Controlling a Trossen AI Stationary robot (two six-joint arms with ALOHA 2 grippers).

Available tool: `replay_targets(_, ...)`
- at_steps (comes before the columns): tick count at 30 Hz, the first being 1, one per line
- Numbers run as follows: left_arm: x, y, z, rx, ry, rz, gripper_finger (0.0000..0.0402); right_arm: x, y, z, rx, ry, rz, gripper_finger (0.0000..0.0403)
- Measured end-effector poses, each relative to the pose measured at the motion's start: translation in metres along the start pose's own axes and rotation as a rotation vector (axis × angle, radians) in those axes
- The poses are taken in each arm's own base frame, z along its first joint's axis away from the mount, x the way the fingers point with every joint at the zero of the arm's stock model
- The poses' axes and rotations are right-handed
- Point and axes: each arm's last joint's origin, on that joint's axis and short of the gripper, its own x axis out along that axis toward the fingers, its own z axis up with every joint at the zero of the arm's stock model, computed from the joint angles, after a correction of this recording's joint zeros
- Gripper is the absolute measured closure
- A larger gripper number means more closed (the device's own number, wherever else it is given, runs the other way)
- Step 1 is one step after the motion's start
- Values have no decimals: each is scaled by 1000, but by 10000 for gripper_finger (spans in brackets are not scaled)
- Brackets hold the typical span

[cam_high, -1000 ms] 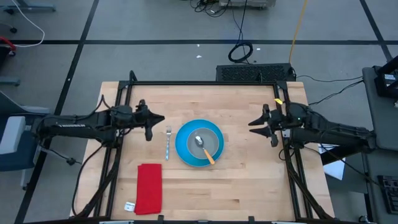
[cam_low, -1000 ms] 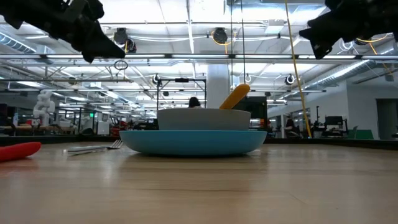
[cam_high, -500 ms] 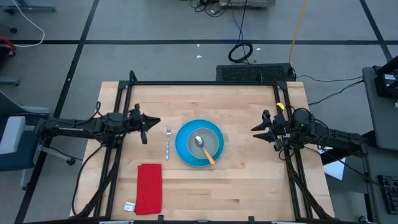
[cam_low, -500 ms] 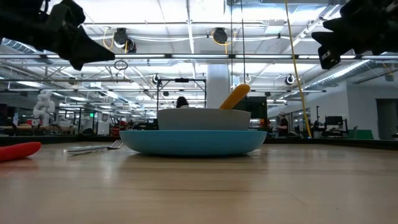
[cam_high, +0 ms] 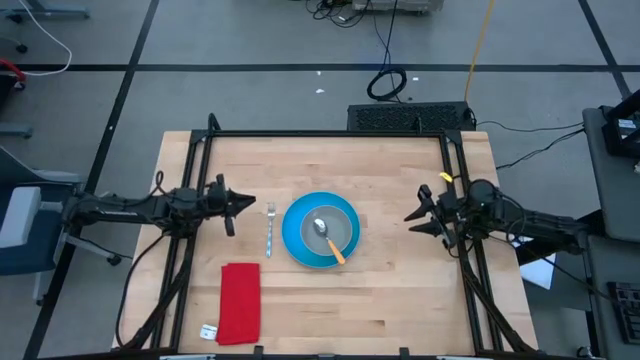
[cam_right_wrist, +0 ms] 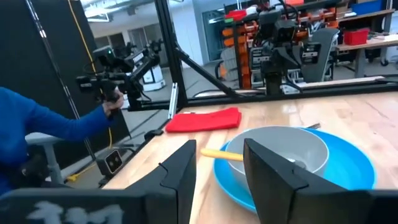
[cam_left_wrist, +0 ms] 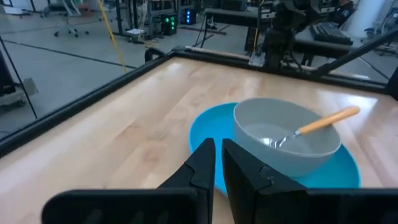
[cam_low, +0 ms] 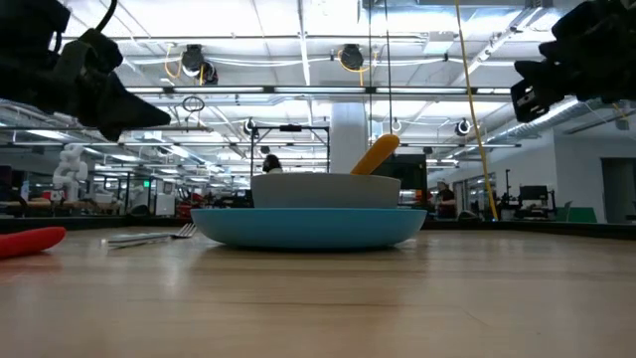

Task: Set table place
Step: Return to Home Position

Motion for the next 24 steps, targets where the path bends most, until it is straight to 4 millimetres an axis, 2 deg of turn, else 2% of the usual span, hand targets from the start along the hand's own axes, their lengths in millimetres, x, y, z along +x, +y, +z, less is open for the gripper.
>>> replay_targets(3,0,1,-6,-1,1,0,371,2,-3,-9,-14,-17,3,282)
replay_targets(7,1,1,-9,3,4,5,371,2,-2,-3,-66,-92,17,282)
replay_targets(24,1,1,-9,18,-2,13,371,2,-2,-5,-102,-76,12,282)
